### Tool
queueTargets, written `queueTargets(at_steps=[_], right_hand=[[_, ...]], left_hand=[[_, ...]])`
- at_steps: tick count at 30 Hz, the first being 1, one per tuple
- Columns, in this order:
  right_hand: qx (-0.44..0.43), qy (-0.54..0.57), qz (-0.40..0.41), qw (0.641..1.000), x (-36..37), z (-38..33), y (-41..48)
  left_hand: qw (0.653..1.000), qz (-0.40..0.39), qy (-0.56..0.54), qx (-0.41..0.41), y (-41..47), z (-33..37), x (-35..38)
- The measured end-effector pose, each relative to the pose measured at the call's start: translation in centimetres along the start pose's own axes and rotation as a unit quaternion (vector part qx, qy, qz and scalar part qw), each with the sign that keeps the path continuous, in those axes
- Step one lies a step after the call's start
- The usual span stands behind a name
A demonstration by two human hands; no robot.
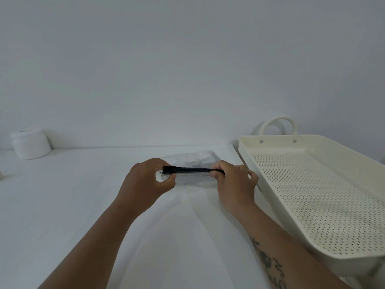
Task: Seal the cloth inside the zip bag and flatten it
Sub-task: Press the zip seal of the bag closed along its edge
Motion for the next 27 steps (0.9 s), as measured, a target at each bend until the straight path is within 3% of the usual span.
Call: queueTargets(at_steps=[16,27], right_hand=[[0.012,0.003,0.009,1.000,0.6,0.9,0.1],[-0.088,0.085,-0.004,0.992,0.3,0.1,0.0]], left_hand=[[0.999,0.004,-0.019,-0.033,0.1,-0.9,-0.7],[0.997,0.005,-0.074,-0.032,-0.1,-1.2,-0.2]])
Point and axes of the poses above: each hand's wrist, its own y-axis towards the middle knuckle, its own x-axis out of the palm, z = x × y, the point moved 2 cm from there along y, towards the middle knuckle, and after that the axes turned 8 degrees about z, right-handed, at the moved point
